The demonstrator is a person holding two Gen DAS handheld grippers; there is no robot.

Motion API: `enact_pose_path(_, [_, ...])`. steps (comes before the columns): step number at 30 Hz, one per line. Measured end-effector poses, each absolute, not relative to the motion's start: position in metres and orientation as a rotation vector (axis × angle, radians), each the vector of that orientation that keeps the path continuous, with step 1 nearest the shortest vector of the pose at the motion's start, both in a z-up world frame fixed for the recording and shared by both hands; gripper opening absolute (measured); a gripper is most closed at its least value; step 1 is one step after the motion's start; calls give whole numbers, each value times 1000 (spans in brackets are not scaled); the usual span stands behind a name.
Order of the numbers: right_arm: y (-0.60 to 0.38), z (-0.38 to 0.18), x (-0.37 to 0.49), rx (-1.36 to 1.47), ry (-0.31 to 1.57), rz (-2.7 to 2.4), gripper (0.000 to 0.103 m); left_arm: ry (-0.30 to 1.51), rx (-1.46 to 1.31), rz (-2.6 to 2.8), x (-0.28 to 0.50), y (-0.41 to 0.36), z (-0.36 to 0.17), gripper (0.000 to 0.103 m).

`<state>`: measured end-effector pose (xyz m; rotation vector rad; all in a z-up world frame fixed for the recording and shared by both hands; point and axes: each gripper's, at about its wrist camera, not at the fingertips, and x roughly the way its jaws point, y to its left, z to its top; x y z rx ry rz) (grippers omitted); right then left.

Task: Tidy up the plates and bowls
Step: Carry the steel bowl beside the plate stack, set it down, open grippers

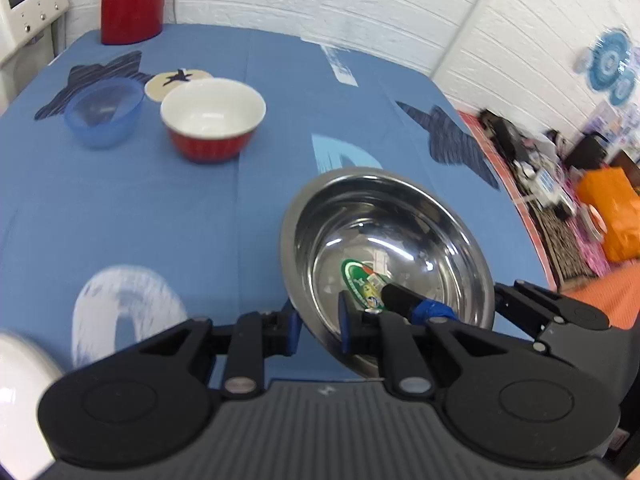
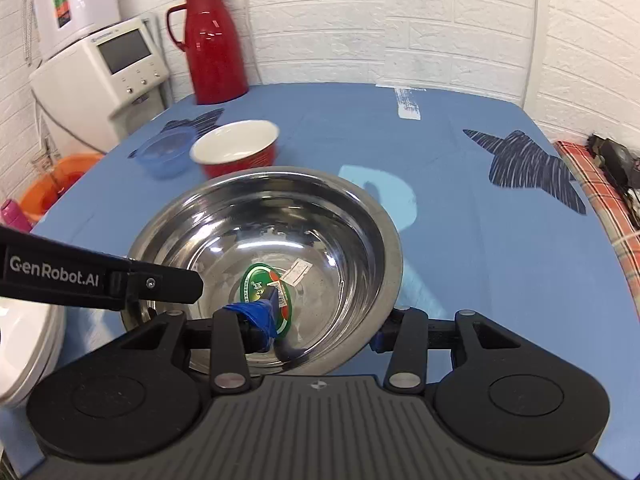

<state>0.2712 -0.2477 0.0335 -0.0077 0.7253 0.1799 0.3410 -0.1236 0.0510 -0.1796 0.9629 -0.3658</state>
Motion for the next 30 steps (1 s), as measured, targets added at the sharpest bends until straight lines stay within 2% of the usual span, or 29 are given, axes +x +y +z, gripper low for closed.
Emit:
enact_pose_path(9, [-203,-6,198,27,767,193,31,987,-137,-403,249,-72,14,12])
enact_pose_path(26, [-200,-22,188,2,741,178,32,976,-144,-377,247,-74,-17,14])
enact_pose_path(30, [-209,-19,187,66,748,159,32,941,-155,-345,247,-70,-12,47])
